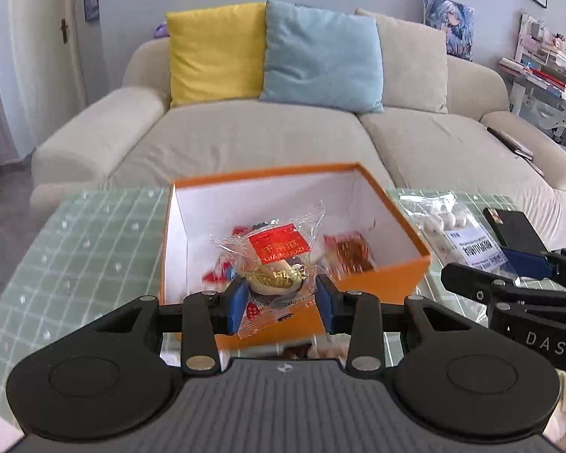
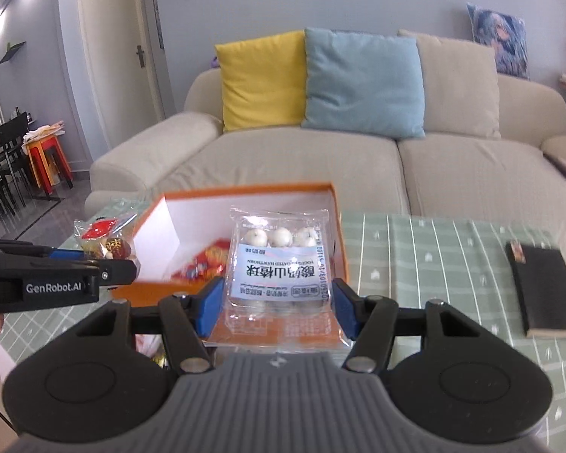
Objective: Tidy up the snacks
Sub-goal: 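Lift both packets over the orange box and lower them inside, then open both tools to release the packets and withdraw from the box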
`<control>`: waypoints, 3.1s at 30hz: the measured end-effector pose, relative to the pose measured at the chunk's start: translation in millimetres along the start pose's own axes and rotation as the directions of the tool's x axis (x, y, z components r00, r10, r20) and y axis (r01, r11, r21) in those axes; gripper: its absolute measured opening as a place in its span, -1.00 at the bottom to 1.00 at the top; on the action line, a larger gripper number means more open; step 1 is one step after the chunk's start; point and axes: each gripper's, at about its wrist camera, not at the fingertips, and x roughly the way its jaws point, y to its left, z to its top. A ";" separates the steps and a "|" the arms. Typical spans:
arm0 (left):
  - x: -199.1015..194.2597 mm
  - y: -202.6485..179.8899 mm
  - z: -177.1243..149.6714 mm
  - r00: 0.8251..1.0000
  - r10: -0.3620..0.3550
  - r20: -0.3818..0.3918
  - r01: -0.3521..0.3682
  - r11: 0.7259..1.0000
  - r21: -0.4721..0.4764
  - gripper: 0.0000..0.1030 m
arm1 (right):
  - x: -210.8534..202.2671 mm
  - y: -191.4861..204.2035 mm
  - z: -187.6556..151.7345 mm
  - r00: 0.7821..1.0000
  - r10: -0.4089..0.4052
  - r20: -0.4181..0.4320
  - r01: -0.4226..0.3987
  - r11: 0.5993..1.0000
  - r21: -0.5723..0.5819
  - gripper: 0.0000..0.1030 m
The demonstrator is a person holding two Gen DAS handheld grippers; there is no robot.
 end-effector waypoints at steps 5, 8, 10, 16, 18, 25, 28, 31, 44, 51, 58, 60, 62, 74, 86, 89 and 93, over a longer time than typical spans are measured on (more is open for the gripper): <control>7.5 0.6 23.5 1.000 0.004 0.027 -0.005 1.000 0.019 -0.16 | 15.7 2.7 29.4 1.000 0.008 0.027 -0.007 0.999 -0.037 0.14; 14.2 1.7 37.6 0.999 0.020 0.043 -0.021 0.999 0.031 -0.16 | 27.5 4.2 44.3 0.999 0.009 0.033 -0.007 0.998 -0.059 0.14; 20.3 2.3 46.3 0.999 0.024 0.048 -0.025 0.999 0.040 -0.16 | 36.2 4.7 53.0 0.999 0.013 0.032 -0.010 0.998 -0.067 0.14; 52.1 9.0 64.2 1.000 0.015 -0.011 -0.015 1.000 0.015 -0.16 | 72.3 11.3 68.6 1.000 0.005 -0.001 -0.005 0.994 -0.105 0.14; 66.1 10.2 65.4 0.999 0.024 -0.036 -0.023 0.999 0.022 -0.16 | 90.4 13.1 71.0 1.000 -0.014 -0.023 0.011 0.992 -0.122 0.14; 109.7 15.7 59.1 0.992 0.042 -0.119 -0.036 0.998 0.053 -0.16 | 148.7 15.9 64.9 0.988 -0.050 -0.147 0.025 0.985 -0.170 0.13; 127.8 18.3 55.7 0.985 0.045 -0.169 -0.037 0.998 0.054 -0.16 | 165.8 19.2 59.7 0.980 -0.070 -0.187 0.029 0.977 -0.212 0.13; 139.9 17.7 51.8 0.979 0.063 -0.195 -0.049 0.996 0.076 -0.16 | 177.6 20.9 56.0 0.973 -0.086 -0.216 0.030 0.968 -0.248 0.13; 174.6 13.7 39.0 0.951 0.115 -0.288 -0.068 0.983 0.169 -0.16 | 216.3 22.4 45.8 0.939 -0.135 -0.318 0.040 0.957 -0.288 0.13; 186.7 16.7 30.2 0.934 0.160 -0.318 -0.098 0.974 0.204 -0.16 | 228.8 20.3 37.7 0.918 -0.175 -0.356 0.064 0.951 -0.301 0.14; 192.8 15.1 25.0 0.921 0.191 -0.341 -0.116 0.967 0.227 -0.15 | 234.0 19.6 29.9 0.908 -0.202 -0.366 0.076 0.941 -0.331 0.14; 192.5 14.0 24.6 0.919 0.192 -0.344 -0.116 0.967 0.228 -0.15 | 233.3 20.5 28.5 0.908 -0.203 -0.366 0.076 0.940 -0.332 0.14; 191.0 13.4 24.5 0.919 0.192 -0.344 -0.116 0.966 0.231 -0.14 | 232.7 21.0 28.1 0.908 -0.206 -0.365 0.079 0.940 -0.333 0.15; 183.1 18.8 23.9 0.924 0.180 -0.337 -0.116 0.973 0.202 0.04 | 220.5 26.9 26.8 0.925 -0.197 -0.325 0.070 0.929 -0.364 0.22; 120.4 18.8 29.5 0.977 0.164 -0.135 -0.141 0.976 0.169 0.43 | 177.3 23.5 32.6 0.964 -0.167 -0.205 0.105 0.953 -0.283 0.59; 97.6 18.5 24.3 0.984 0.167 -0.067 -0.155 0.976 0.151 0.43 | 161.9 21.1 30.4 0.973 -0.156 -0.170 0.113 0.964 -0.239 0.59; 71.3 19.2 16.2 0.989 0.146 -0.021 -0.142 0.981 0.129 0.46 | 138.9 17.1 25.2 0.982 -0.128 -0.141 0.105 0.981 -0.160 0.60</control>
